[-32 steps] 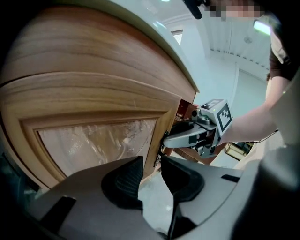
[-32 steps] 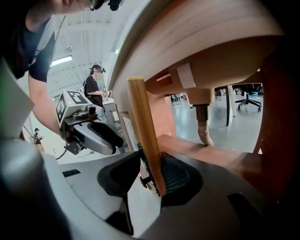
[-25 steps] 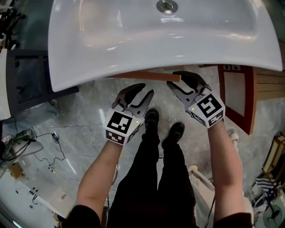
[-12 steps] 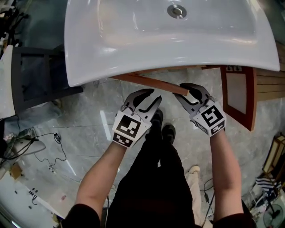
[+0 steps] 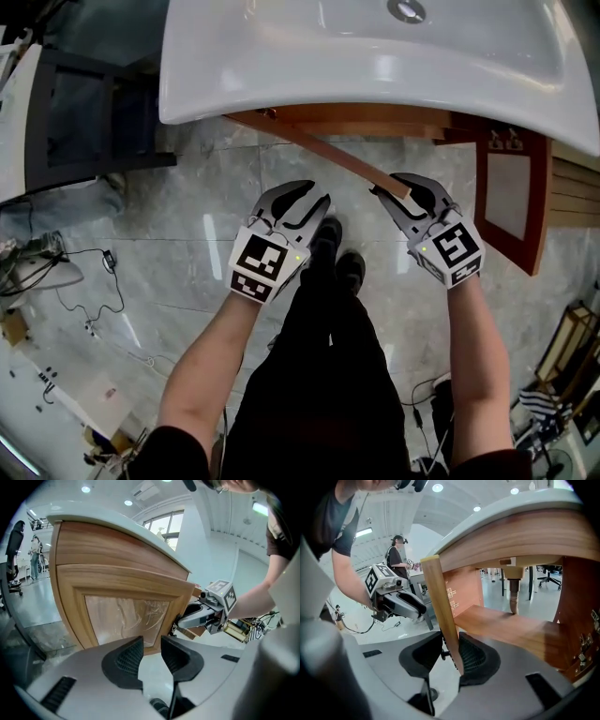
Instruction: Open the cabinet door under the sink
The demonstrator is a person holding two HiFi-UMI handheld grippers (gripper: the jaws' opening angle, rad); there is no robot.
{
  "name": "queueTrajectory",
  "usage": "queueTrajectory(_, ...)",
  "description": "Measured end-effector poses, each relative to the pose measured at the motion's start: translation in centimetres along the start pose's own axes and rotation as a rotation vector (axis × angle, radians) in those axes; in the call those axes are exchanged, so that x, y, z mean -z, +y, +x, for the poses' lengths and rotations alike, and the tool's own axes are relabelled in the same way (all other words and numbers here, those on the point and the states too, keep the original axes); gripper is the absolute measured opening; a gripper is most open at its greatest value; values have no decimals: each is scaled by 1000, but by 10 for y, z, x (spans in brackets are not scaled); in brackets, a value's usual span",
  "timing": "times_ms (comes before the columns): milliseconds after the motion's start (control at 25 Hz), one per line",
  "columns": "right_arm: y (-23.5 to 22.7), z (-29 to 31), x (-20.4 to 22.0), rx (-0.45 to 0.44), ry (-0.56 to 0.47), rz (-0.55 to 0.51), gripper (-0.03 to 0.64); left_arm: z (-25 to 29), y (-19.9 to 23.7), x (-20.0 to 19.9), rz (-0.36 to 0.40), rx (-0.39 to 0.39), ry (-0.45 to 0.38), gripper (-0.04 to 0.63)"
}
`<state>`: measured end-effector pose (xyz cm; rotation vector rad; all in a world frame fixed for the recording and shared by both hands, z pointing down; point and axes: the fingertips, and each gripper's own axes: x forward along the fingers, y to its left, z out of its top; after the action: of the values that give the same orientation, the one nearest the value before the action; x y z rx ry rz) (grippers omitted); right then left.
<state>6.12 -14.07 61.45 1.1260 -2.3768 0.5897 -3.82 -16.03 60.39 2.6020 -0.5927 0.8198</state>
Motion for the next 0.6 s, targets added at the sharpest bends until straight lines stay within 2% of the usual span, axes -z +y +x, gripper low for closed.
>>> queueTrajectory(360,43,-2,12,-54,-8,-4,118,-21,-15,30,-57,-68,-27,129)
queueTrajectory(600,72,1,20,-64,-11,14,118,-39,-25,46,-73,-81,-33,129)
